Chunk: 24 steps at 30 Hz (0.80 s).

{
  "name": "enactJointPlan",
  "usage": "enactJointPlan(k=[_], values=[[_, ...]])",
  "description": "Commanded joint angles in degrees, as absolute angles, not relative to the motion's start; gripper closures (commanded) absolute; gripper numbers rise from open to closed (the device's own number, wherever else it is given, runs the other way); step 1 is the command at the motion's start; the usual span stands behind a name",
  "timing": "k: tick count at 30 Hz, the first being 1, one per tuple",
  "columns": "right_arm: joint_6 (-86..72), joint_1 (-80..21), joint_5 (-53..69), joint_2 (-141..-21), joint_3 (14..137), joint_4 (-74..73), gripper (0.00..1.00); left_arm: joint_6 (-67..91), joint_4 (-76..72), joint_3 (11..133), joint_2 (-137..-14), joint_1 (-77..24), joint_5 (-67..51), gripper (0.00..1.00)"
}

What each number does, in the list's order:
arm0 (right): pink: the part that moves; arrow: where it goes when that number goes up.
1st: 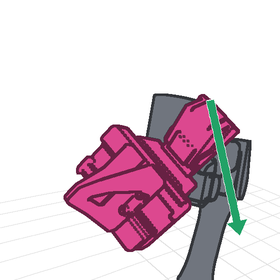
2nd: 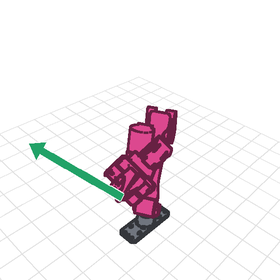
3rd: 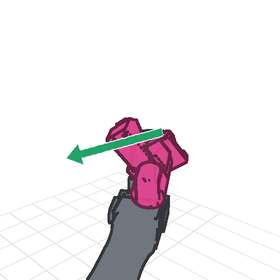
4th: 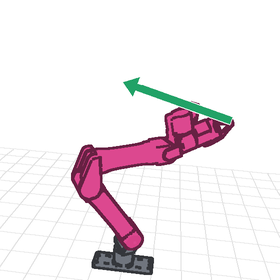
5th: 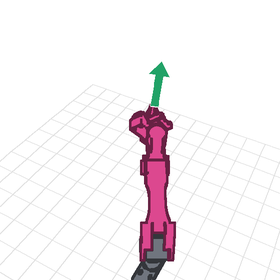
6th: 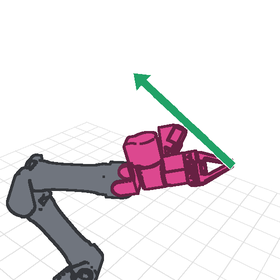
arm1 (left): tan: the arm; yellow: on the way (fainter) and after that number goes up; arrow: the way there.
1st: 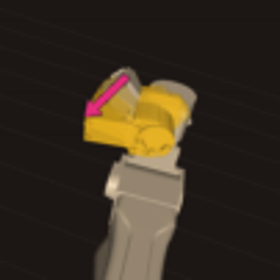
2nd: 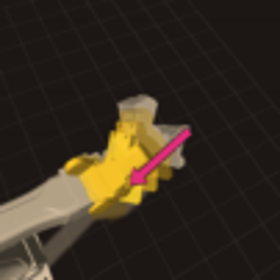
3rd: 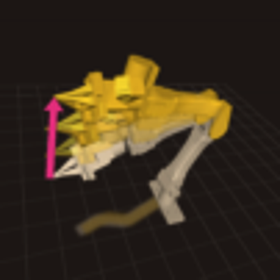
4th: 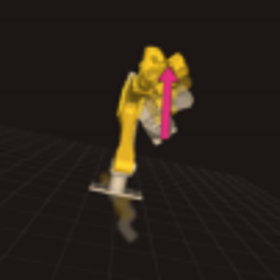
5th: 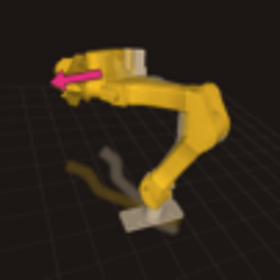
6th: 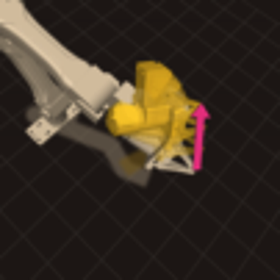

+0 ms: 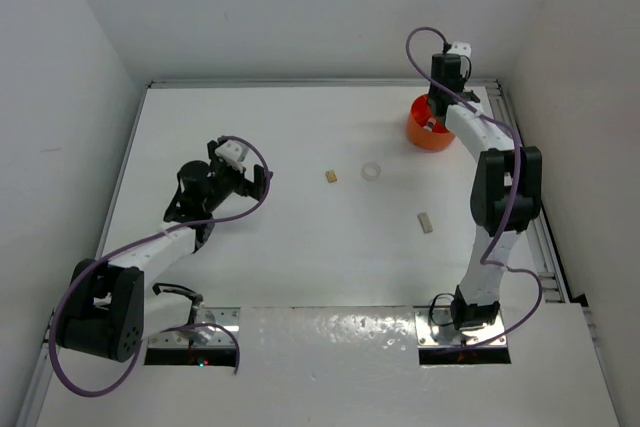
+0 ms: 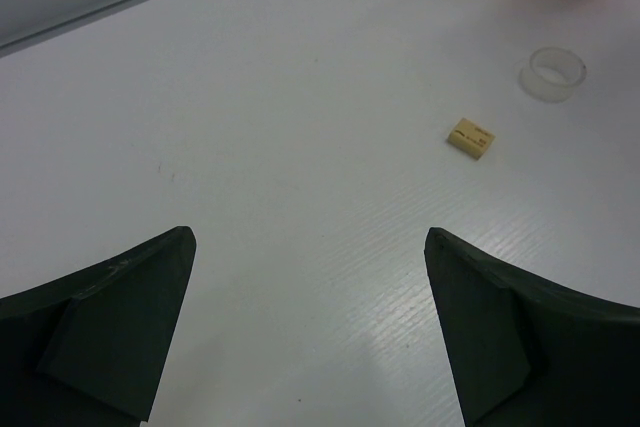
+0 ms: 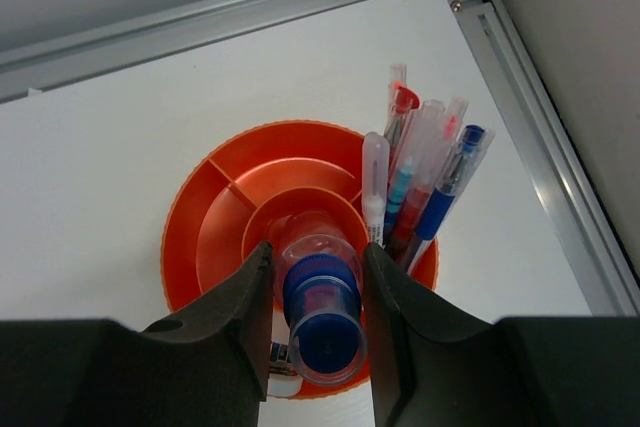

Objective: Sort the stationery into containers
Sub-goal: Place the stationery in the storage box, then pick up the stationery from the center of the board.

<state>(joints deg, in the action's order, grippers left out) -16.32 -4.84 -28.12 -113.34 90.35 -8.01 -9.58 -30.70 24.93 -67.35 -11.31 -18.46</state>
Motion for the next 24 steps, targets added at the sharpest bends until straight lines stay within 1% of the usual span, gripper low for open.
enactJointPlan(k=[1, 2, 3, 4, 5, 7, 8, 11, 13, 17, 18, 21, 22, 23, 24], values=[[-16.96, -4.39, -26.37, -114.08, 89.91, -5.01, 1.00, -9.49, -32.17, 25.31, -66.71, -11.78, -18.28, 0.03], [-16.79, -4.22, -26.28, -114.17, 90.00, -5.18, 0.98, -9.41, -32.17, 25.40, -66.71, -11.69, -18.28, 0.03], [-16.61, -4.22, -26.02, -114.00, 89.83, -5.45, 0.78, -9.40, -32.25, 25.31, -66.71, -11.69, -18.28, 0.03], [-16.44, -4.31, -25.75, -113.82, 89.74, -5.62, 0.78, -9.40, -32.26, 25.31, -66.71, -11.78, -18.28, 0.03], [-16.17, -4.39, -24.88, -113.64, 89.74, -5.62, 0.71, -9.40, -32.26, 25.31, -66.62, -11.69, -18.19, 0.03], [-14.69, -4.22, -23.65, -112.68, 89.21, -5.19, 0.62, -9.40, -32.17, 25.31, -66.71, -11.78, -18.46, 0.03], [-14.07, -4.39, -22.42, -112.15, 88.51, -4.66, 0.53, -9.23, -32.17, 25.31, -66.62, -11.78, -18.46, 0.03], [-12.83, -4.48, -22.24, -110.13, 87.19, -3.87, 0.41, -9.14, -32.17, 25.22, -66.62, -11.69, -18.63, 0.03], [-12.22, -4.57, -22.76, -108.56, 86.31, -3.78, 0.36, -9.14, -32.17, 25.22, -66.53, -11.78, -18.63, 0.03], [-10.55, -4.92, -23.55, -105.13, 84.82, -3.69, 0.32, -9.14, -32.08, 25.05, -66.36, -11.69, -18.81, 0.03], [-9.85, -5.44, -23.82, -104.42, 83.68, -3.60, 0.29, -9.05, -32.08, 25.05, -66.36, -11.78, -18.81, 0.03], [-8.71, -7.20, -23.91, -100.73, 80.69, -3.08, 0.26, -8.97, -32.17, 25.05, -66.27, -11.78, -18.98, 0.03], [-8.53, -7.73, -23.82, -99.59, 79.99, -2.64, 0.27, -8.96, -32.25, 25.05, -66.27, -11.78, -18.98, 0.03], [-8.53, -8.26, -23.64, -97.67, 79.11, -2.81, 0.29, -8.96, -32.26, 25.05, -66.27, -11.69, -18.98, 0.03], [-9.40, -9.13, -23.47, -96.43, 77.45, -3.07, 0.36, -8.96, -32.17, 25.14, -66.27, -11.86, -18.98, 0.03]])
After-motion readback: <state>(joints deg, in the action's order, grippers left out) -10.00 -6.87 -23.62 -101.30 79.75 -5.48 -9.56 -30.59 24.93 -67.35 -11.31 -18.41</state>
